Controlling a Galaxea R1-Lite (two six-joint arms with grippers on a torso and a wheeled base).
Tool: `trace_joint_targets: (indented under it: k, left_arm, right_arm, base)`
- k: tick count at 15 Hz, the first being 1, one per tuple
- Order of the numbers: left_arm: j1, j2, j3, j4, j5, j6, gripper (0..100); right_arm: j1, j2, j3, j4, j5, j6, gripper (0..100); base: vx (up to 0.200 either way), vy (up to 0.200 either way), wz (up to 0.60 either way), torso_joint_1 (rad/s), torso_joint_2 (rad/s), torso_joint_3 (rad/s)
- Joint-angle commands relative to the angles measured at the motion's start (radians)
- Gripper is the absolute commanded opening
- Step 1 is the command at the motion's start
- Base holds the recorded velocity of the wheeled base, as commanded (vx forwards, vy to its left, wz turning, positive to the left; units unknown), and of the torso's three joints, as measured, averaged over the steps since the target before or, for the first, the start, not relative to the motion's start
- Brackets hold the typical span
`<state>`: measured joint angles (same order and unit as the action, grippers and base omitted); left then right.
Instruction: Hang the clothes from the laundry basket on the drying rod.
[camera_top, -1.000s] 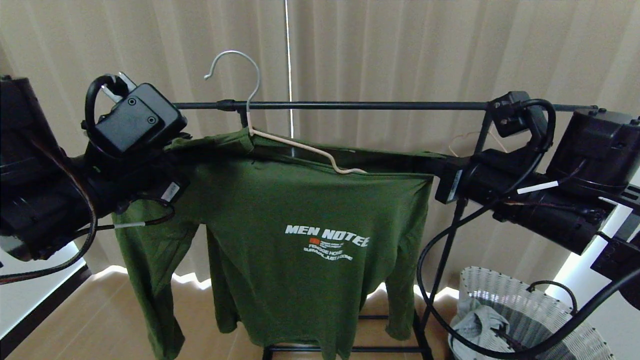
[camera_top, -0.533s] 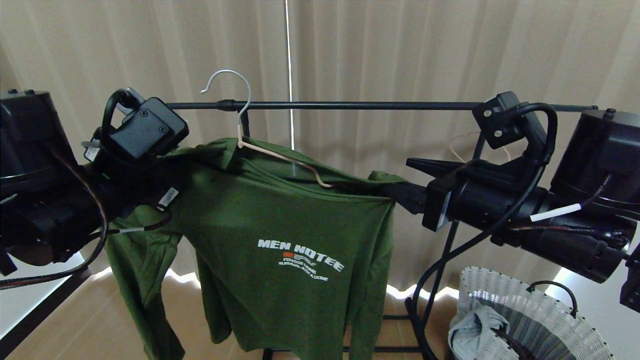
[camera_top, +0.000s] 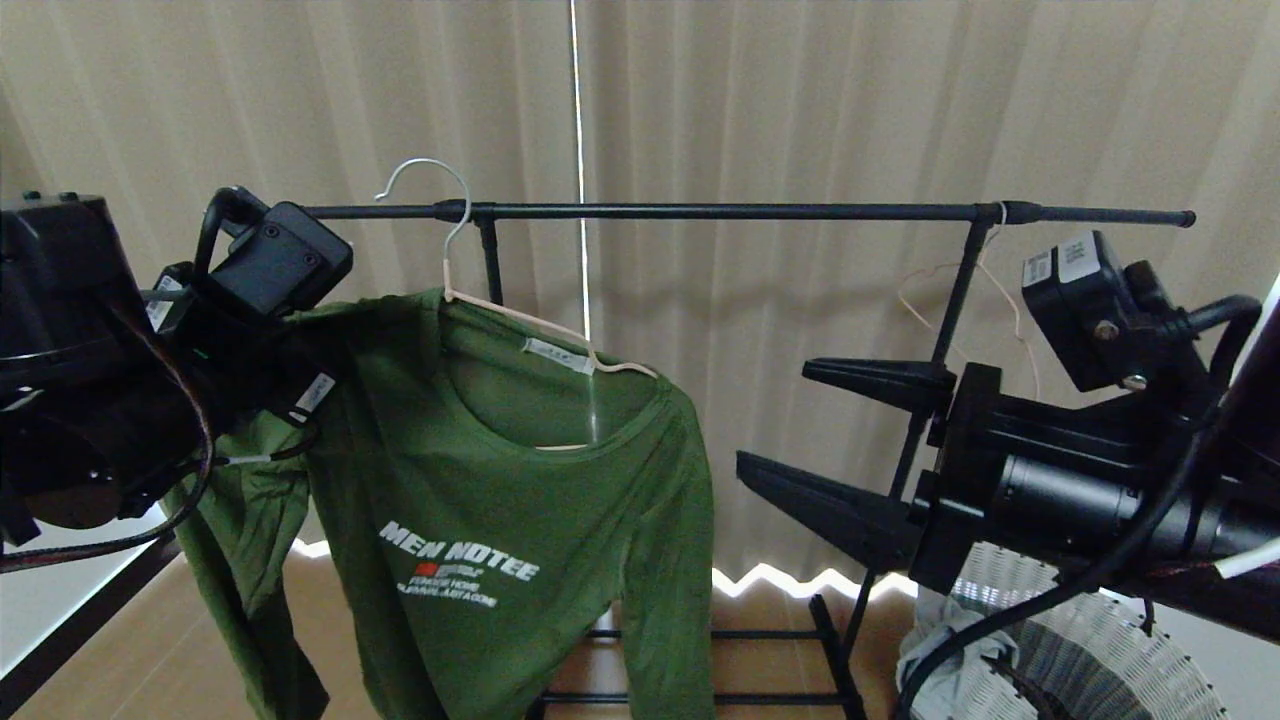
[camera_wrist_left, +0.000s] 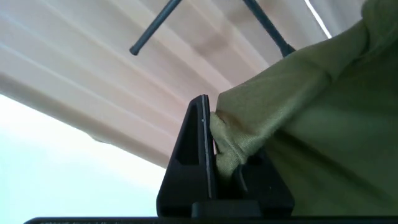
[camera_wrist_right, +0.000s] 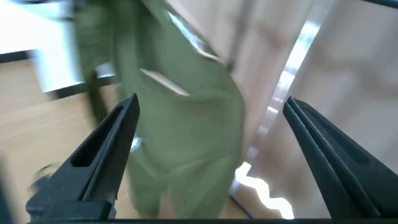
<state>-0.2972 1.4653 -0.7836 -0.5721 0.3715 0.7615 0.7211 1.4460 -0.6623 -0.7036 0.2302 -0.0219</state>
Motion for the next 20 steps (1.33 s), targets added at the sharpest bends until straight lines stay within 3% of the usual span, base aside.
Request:
trace_joint_targets:
  k: [1, 3, 5, 7, 9, 12, 14, 17, 20]
  left_arm:
    - [-0.036, 0.007, 0.0, -0.002, 0.0, -0.044, 0]
    - [-0.077, 0.006, 0.001, 0.0, 0.004, -0.099, 0]
    - [-0.106, 0.006, 0.0, 0.0, 0.003, -0.102, 0]
    - [-0.146, 0.006, 0.0, 0.0, -0.003, -0.129, 0]
    - [-0.177, 0.001, 0.014, -0.002, -0.003, -0.16, 0]
    - [-0.178, 0.0, 0.014, -0.003, -0.005, -0.162, 0]
    - [-0.186, -0.002, 0.018, -0.003, -0.005, -0.162, 0]
    - [-0.212, -0.008, 0.018, -0.002, -0.005, -0.163, 0]
    - [-0.237, -0.003, 0.017, -0.002, 0.0, -0.16, 0]
  right_arm:
    - [0.0, -0.006, 0.001, 0.0, 0.012, -0.004, 100]
    - [-0.008, 0.042, -0.052, 0.003, 0.008, -0.059, 100]
    - [-0.031, 0.1, -0.125, 0.013, -0.019, -0.141, 100]
    - [-0.031, 0.183, -0.223, 0.038, -0.081, -0.211, 100]
    - [-0.031, 0.251, -0.301, 0.041, -0.138, -0.242, 100]
    - [-0.031, 0.298, -0.365, 0.046, -0.147, -0.25, 100]
    - [-0.031, 0.32, -0.398, 0.049, -0.15, -0.265, 100]
    - [-0.031, 0.338, -0.431, 0.079, -0.212, -0.299, 100]
    - [-0.026, 0.352, -0.441, 0.079, -0.212, -0.314, 100]
  base:
    - [0.0, 0.0, 0.0, 0.0, 0.0, 0.0]
    - [0.0, 0.0, 0.0, 0.0, 0.0, 0.0]
    - [0.0, 0.0, 0.0, 0.0, 0.0, 0.0]
    - [0.0, 0.0, 0.0, 0.0, 0.0, 0.0]
    - [0.0, 0.0, 0.0, 0.0, 0.0, 0.0]
    - [0.0, 0.0, 0.0, 0.0, 0.0, 0.0]
    - [0.0, 0.0, 0.0, 0.0, 0.0, 0.0]
    - [0.0, 0.0, 0.0, 0.0, 0.0, 0.0]
    - [0.0, 0.0, 0.0, 0.0, 0.0, 0.0]
